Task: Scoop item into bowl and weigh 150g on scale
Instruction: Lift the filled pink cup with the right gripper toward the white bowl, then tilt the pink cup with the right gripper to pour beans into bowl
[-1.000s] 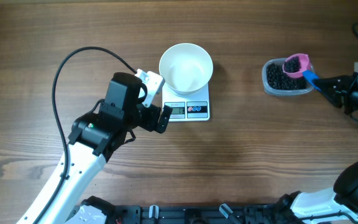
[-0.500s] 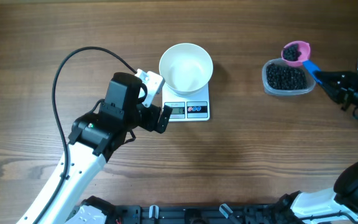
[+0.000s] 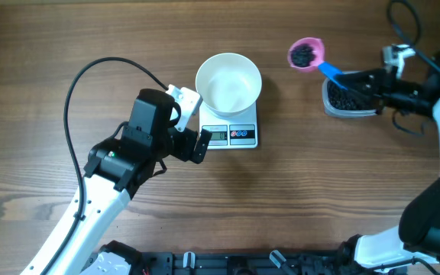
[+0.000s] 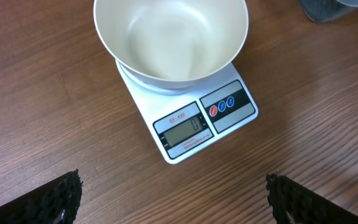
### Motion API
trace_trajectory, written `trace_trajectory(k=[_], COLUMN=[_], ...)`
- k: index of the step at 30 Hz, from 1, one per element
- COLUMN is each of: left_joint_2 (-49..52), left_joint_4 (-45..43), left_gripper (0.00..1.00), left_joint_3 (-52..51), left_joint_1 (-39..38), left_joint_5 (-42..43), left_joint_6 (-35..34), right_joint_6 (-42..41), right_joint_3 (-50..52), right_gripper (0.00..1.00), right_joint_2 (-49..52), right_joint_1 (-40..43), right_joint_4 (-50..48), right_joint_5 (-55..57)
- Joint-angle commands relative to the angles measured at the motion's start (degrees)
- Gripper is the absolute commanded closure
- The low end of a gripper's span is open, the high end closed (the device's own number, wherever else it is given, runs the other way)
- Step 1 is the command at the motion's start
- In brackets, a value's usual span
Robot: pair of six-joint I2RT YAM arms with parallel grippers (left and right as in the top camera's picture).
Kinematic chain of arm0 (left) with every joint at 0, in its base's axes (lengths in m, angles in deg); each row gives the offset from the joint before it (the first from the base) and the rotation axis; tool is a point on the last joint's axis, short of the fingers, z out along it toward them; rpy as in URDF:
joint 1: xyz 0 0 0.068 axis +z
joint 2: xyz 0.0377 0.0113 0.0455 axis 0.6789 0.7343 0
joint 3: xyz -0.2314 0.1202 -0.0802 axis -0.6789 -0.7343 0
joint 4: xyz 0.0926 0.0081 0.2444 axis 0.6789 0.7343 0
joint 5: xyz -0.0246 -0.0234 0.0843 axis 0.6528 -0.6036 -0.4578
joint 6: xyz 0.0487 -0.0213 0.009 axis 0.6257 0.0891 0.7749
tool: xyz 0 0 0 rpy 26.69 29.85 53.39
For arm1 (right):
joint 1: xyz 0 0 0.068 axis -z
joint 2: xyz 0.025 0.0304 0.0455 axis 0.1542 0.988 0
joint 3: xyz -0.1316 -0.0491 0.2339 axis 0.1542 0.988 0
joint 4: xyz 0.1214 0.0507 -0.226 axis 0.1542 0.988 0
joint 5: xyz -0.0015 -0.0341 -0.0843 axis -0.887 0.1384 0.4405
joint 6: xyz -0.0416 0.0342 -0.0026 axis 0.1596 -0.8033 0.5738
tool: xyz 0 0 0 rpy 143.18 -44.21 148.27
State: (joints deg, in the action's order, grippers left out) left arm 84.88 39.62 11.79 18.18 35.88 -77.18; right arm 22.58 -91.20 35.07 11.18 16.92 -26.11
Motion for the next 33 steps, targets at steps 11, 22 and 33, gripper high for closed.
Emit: trace_trajectory(k=[11, 22, 33], left_joint_2=[0.31, 0.31, 0.31], left_joint_4=[-0.2, -0.17, -0.17], left_gripper=[0.0, 0.0, 0.0], left_joint_3=[1.01, 1.01, 1.01], left_joint_1=[0.33, 0.33, 0.33], left_joint_5=[0.07, 0.09, 0.07], left_joint_6=[1.14, 1.14, 1.14], right_joint_6=[-8.17, 3.89, 7.39], right_joint_3=[0.15, 0.15, 0.13], right_gripper=[0.96, 0.96, 0.96], right_joint_2=[0.72, 0.74, 0.72], right_joint_1=[-13.97, -22.25, -27.98], right_joint_4=[-14.95, -17.94, -24.85], right_joint_5=[10.6, 23.98, 27.32])
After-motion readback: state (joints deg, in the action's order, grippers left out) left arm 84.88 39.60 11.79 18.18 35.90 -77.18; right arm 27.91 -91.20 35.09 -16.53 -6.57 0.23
